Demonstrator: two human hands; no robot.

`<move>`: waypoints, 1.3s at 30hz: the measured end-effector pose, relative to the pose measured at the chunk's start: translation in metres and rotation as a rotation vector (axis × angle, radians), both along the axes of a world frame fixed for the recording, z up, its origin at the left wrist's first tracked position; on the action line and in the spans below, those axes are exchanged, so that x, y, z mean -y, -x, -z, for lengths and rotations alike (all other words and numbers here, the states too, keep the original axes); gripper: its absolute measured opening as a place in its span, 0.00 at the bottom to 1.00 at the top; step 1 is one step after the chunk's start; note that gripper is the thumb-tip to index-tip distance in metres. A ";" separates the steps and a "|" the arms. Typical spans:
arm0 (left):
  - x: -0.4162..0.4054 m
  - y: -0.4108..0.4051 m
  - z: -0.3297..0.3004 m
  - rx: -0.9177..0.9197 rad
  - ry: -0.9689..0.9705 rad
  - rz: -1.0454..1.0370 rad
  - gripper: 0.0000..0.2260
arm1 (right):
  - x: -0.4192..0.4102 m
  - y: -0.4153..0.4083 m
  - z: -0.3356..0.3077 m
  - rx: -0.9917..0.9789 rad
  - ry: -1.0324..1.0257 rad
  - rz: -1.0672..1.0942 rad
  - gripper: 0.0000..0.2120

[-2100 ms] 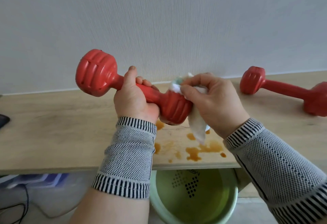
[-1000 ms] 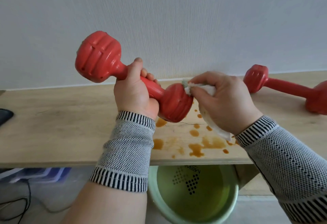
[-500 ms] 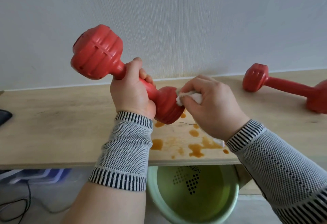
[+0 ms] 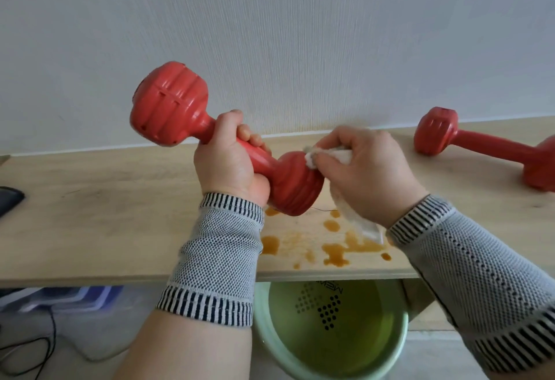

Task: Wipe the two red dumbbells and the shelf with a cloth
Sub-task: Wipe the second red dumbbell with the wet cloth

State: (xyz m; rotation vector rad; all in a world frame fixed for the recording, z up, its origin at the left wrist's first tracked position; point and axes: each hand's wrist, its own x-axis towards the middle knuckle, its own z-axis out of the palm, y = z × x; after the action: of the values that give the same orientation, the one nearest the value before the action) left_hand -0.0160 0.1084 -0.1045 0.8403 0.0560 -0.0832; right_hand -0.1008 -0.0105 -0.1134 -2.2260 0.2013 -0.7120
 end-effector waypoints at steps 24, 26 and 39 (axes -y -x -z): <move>-0.003 -0.004 0.004 -0.030 0.020 0.062 0.11 | 0.003 -0.001 0.001 -0.065 -0.008 -0.021 0.02; 0.000 -0.002 0.003 -0.038 0.047 0.115 0.11 | 0.015 -0.001 -0.002 -0.080 -0.194 -0.003 0.03; -0.009 -0.014 0.006 -0.197 0.148 -0.004 0.11 | -0.009 0.008 -0.007 0.036 0.183 -0.147 0.02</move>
State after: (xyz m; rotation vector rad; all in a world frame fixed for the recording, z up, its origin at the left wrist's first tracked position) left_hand -0.0025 0.1175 -0.1105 0.6823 0.2342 -0.1644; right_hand -0.1088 -0.0012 -0.1062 -2.3704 -0.0480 -0.7134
